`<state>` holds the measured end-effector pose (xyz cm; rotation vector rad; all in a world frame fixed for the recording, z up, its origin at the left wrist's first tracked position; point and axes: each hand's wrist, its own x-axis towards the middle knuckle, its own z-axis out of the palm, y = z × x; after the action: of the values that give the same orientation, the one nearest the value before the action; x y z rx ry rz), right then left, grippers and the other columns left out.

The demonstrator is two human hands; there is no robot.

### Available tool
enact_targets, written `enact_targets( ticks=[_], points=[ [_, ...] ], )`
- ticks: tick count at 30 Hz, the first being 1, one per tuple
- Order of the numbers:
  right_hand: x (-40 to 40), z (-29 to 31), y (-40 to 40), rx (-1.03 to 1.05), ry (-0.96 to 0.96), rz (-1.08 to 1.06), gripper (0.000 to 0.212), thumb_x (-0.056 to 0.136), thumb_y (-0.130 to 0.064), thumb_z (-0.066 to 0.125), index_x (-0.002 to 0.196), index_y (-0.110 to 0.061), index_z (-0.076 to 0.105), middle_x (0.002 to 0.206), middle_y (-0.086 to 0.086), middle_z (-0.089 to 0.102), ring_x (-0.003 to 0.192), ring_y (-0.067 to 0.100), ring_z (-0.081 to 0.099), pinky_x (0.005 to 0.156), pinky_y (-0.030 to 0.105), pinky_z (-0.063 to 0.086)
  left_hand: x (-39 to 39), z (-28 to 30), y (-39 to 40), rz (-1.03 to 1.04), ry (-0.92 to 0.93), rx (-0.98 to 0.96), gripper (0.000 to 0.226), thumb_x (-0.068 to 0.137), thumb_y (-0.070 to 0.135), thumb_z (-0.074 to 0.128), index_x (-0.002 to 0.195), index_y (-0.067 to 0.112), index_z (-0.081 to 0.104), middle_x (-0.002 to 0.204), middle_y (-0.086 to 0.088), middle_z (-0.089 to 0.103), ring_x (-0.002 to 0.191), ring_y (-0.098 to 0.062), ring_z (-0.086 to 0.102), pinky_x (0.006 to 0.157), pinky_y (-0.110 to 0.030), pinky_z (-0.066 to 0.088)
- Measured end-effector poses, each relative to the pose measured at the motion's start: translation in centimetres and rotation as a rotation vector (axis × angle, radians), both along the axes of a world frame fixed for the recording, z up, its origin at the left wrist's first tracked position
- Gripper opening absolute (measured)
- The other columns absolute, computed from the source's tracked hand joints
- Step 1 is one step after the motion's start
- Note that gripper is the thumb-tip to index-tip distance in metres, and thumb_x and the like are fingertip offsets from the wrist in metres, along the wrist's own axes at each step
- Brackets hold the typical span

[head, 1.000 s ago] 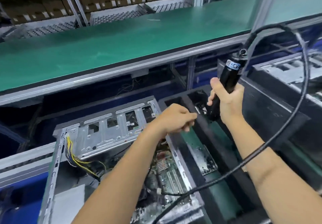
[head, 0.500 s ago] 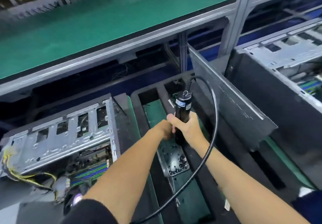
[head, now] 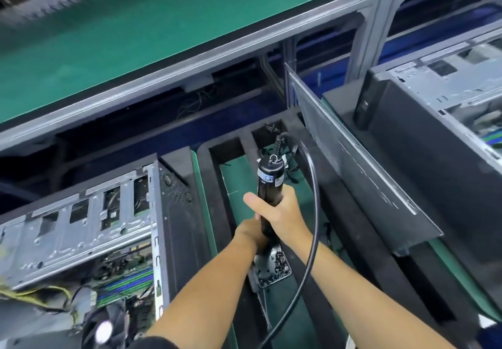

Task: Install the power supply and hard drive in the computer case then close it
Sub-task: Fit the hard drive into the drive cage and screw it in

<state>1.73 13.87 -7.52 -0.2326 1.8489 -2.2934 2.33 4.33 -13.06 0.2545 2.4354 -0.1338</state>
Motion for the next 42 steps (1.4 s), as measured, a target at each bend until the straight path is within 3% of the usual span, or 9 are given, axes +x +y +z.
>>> enact_targets(
  ticks=[6,11,20,24,27,32,34,39,42],
  points=[
    [-0.5,-0.1,0.4,0.035,-0.003,-0.017,0.053,0.071,-0.043,0.079,0.061,0.000,0.050,0.055,0.020,0.053,0.049,0.017,0.053,0.055,0.026,0.048,0.2,-0.5,0.0,-0.190,-0.019,-0.119,0.036,0.096,0.020,0.046,0.130,0.010,0.053,0.130,-0.009,0.056,0.118,-0.029,0.054,0.089,-0.031,0.045],
    [-0.3,0.1,1.0,0.025,-0.010,-0.038,0.055,0.071,-0.043,0.079,0.061,0.002,0.049,0.052,0.015,0.052,0.049,0.016,0.053,0.055,0.025,0.047,0.1,-0.5,0.2,-0.094,-0.112,-0.092,0.043,0.093,0.013,0.048,0.135,0.005,0.044,0.136,-0.014,0.049,0.121,-0.035,0.051,0.098,-0.044,0.045],
    [0.5,1.8,1.9,0.004,-0.008,-0.065,0.055,0.069,-0.044,0.078,0.061,0.002,0.049,0.051,0.007,0.054,0.047,0.014,0.052,0.054,0.022,0.046,-1.2,-0.2,-0.3,-0.089,-0.177,-0.076,0.055,0.082,0.025,0.066,0.131,0.005,0.050,0.129,-0.014,0.053,0.119,-0.030,0.051,0.100,-0.040,0.045],
    [1.0,3.2,2.0,0.000,0.049,-0.091,0.059,0.071,-0.042,0.075,0.061,0.009,0.047,0.051,0.016,0.052,0.047,0.017,0.050,0.057,0.025,0.046,-1.7,1.7,-0.8,-0.001,-0.113,0.025,0.047,0.074,0.024,0.071,0.114,0.001,0.062,0.112,-0.015,0.064,0.102,-0.027,0.061,0.086,-0.030,0.052],
    [1.3,4.3,1.9,0.023,0.077,-0.108,0.063,0.069,-0.044,0.074,0.062,0.011,0.047,0.054,0.029,0.050,0.049,0.022,0.050,0.060,0.034,0.046,-1.4,3.1,-1.0,-0.003,-0.099,0.050,0.034,0.077,0.021,0.065,0.102,-0.002,0.065,0.098,-0.015,0.067,0.092,-0.028,0.062,0.067,-0.026,0.044],
    [1.9,5.0,2.0,0.033,0.091,-0.158,0.055,0.068,-0.045,0.074,0.060,0.003,0.049,0.052,0.025,0.053,0.048,0.024,0.051,0.061,0.036,0.046,-1.5,3.9,-0.9,0.000,-0.142,0.071,0.013,0.074,0.018,0.066,0.073,0.006,0.069,0.076,-0.010,0.066,0.079,-0.028,0.061,0.068,-0.027,0.047],
    [2.0,5.1,2.2,0.030,0.099,-0.179,0.051,0.070,-0.043,0.074,0.057,0.000,0.050,0.050,0.023,0.053,0.048,0.025,0.051,0.062,0.034,0.046,-1.7,4.9,-0.8,0.051,-0.131,0.125,0.011,0.071,0.012,0.064,0.062,0.005,0.064,0.066,-0.009,0.062,0.068,-0.027,0.060,0.064,-0.029,0.052],
    [1.6,7.5,1.1,-0.028,0.179,-0.221,0.048,0.076,-0.037,0.073,0.053,-0.001,0.051,0.046,0.019,0.053,0.044,0.025,0.051,0.060,0.030,0.048,-3.1,10.5,-2.2,0.134,-0.065,0.381,0.016,0.079,-0.003,0.054,0.090,-0.005,0.066,0.091,-0.014,0.070,0.066,-0.023,0.066,0.064,-0.033,0.056],
    [1.2,10.0,-1.0,-0.074,0.229,-0.248,0.047,0.076,-0.037,0.073,0.057,0.000,0.053,0.049,0.018,0.053,0.047,0.027,0.052,0.058,0.037,0.048,-2.8,14.8,-4.6,0.251,0.143,0.685,0.017,0.078,-0.005,0.061,0.071,0.010,0.065,0.072,-0.003,0.065,0.069,-0.017,0.063,0.067,-0.030,0.054]
  ],
)
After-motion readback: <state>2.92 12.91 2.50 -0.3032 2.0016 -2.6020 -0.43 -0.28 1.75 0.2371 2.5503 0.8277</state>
